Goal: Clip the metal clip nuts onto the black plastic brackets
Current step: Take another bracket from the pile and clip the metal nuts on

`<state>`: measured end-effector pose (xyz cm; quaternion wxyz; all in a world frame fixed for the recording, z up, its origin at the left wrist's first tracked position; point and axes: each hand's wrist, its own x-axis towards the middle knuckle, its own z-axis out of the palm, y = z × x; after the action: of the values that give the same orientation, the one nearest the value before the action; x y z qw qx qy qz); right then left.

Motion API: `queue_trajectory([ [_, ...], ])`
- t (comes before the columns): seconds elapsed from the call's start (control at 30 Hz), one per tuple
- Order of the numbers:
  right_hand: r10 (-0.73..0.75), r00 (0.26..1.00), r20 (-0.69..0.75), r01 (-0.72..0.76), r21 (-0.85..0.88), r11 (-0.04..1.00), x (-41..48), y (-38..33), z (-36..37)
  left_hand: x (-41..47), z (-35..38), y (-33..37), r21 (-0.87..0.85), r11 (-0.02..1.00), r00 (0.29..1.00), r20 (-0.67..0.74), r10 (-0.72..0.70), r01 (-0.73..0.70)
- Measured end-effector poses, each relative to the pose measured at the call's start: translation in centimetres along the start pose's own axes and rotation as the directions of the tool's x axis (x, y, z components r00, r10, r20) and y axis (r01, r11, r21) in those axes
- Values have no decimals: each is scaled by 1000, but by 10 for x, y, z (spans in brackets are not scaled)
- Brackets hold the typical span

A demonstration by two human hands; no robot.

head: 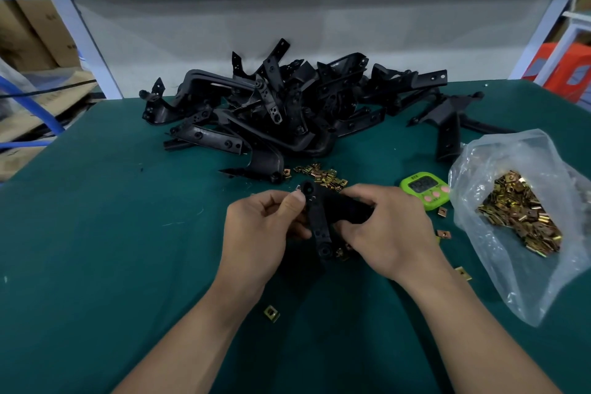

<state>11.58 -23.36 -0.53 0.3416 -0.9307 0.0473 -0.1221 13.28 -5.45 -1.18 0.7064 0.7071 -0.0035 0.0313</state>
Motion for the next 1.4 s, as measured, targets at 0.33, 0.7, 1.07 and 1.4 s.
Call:
queue_trajectory([
  [0.33, 1, 1000, 13, -1, -23, 1000, -1, -1, 0, 3, -6, 6, -97, 985, 990, 6, -142, 142],
  [0.7, -55, 998, -27, 55, -34, 998, -4, -5, 2, -4, 1, 2, 200, 980, 998, -51, 30, -19],
  [1.07, -70, 991, -110, 66, -39, 997, -6, -4, 4, -21, 6, 14, 256, 960, 994, 39, 105, -111],
  [1.4, -76, 988, -134, 64, -91, 994, -5, -1, 9, -18, 3, 17, 292, 925, 969, 111, 221, -244],
])
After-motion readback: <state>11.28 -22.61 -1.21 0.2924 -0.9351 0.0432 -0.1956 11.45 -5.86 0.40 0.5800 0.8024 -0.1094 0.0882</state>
